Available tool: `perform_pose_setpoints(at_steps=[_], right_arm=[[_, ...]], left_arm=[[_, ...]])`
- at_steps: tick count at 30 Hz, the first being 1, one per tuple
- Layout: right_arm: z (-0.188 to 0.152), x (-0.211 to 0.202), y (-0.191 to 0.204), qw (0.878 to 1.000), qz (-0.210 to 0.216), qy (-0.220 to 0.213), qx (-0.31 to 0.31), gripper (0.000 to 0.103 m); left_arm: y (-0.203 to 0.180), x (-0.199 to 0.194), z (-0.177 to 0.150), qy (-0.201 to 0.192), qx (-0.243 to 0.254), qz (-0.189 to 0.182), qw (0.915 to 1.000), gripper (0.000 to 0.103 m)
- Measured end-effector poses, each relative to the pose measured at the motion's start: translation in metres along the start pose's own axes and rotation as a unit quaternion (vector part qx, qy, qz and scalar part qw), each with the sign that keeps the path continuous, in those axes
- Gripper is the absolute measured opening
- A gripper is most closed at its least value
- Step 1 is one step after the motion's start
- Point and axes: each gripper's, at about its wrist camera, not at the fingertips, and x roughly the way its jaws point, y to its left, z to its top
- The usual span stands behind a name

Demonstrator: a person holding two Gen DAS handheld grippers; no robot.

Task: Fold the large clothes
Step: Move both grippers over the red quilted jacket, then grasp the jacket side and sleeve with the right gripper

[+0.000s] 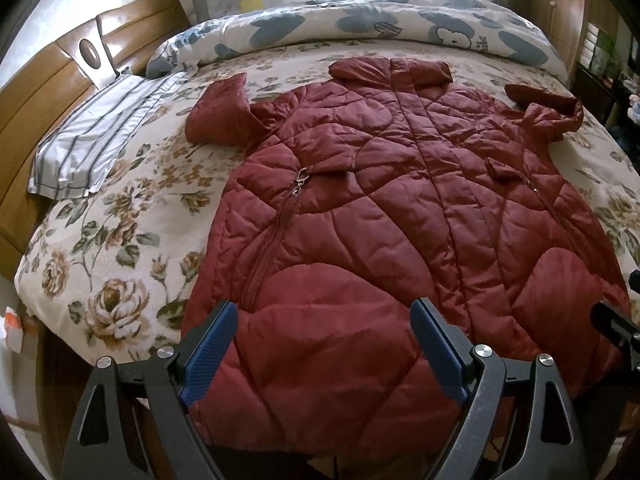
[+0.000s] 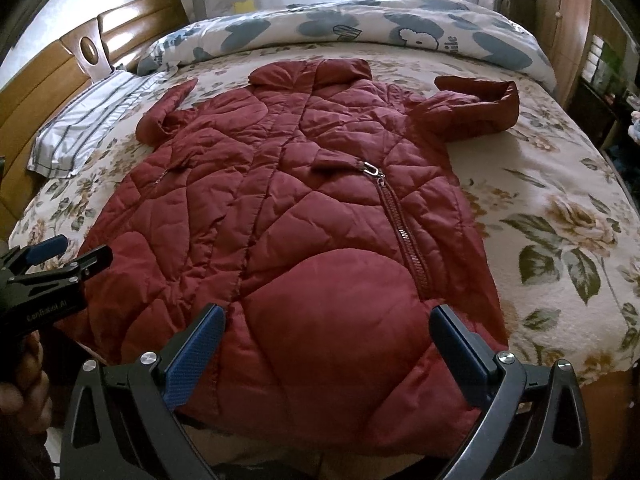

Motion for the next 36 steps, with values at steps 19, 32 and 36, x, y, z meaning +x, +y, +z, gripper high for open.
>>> perform_pose_setpoints(at_steps=[19, 32, 36], right_arm=[[0.012, 0.009, 0.0, 1.0, -0.01, -0.011, -0.015, 0.102], [0.064, 0.022, -0.064, 0.998, -0.011, -0.041, 0.04, 0.102], [0.091, 0.026, -0.093, 0.997, -0.027, -0.046, 0.055, 0.101]], left_arm=[[0.006, 0.017, 0.012, 0.01, -0.006, 0.002, 0.9999, 0.088], [0.026, 0.047, 0.05, 0.012, -0.038, -0.03, 0.9988, 0.088], [0.028, 0.057, 0.065, 0.021, -0.045, -0.042, 0.9979, 0.088]])
